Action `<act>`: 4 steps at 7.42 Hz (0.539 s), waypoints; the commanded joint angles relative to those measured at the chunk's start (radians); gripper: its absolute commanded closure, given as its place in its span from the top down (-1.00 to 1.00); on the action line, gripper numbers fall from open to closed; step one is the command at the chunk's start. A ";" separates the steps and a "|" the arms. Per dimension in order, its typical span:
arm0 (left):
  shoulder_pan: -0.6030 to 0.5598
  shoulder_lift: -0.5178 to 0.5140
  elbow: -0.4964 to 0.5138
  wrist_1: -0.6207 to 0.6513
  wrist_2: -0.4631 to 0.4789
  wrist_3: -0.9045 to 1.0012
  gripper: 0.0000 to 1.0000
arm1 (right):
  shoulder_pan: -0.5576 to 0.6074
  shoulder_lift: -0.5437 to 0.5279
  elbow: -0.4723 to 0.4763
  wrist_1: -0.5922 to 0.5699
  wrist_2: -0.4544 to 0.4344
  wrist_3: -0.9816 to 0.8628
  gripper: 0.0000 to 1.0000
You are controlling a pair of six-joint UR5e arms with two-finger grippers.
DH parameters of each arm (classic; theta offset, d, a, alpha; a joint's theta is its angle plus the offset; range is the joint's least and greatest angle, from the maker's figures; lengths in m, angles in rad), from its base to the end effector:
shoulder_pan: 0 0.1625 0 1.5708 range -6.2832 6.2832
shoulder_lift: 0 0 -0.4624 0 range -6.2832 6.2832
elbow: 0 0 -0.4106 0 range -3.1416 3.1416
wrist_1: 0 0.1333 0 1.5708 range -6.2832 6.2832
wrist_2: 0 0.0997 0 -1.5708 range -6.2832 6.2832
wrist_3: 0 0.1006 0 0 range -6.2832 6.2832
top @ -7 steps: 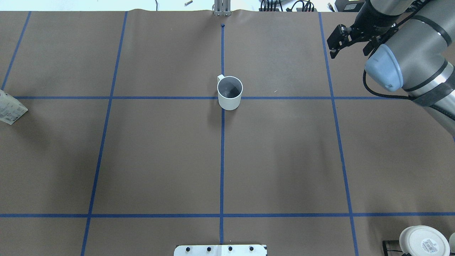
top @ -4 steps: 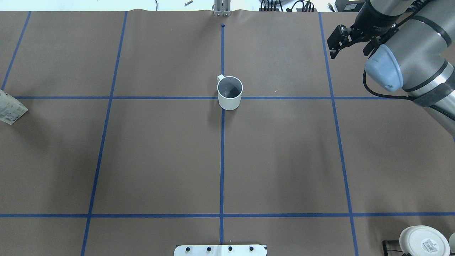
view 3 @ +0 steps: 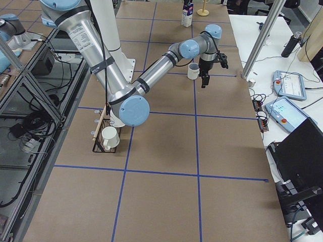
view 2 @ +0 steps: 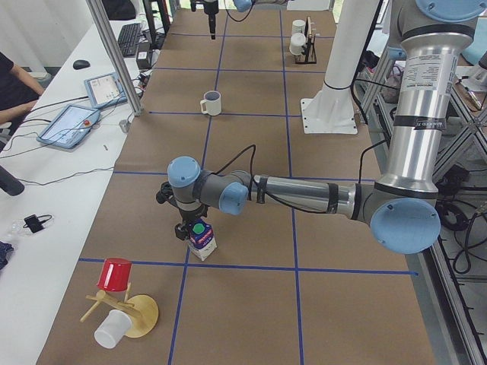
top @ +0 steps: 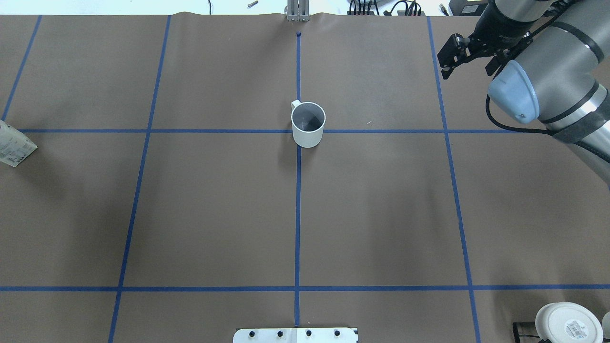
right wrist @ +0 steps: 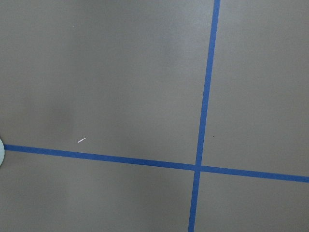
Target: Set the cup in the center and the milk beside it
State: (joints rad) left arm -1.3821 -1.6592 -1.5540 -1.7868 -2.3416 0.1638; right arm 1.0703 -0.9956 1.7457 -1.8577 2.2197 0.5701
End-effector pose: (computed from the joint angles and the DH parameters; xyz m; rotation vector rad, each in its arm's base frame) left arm 0.0442 -0.5682 0.6346 0.2658 0.7751 0.4436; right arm -0.2612 -0.6287 0.2977 0.0592 -0.7753 -0.0842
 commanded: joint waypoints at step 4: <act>0.000 -0.002 -0.004 0.003 0.010 0.000 -0.87 | -0.003 -0.002 0.000 0.003 0.002 0.001 1.00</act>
State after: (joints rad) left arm -1.3822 -1.6590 -1.5562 -1.7852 -2.3367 0.1638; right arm 1.0682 -0.9969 1.7456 -1.8569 2.2200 0.5707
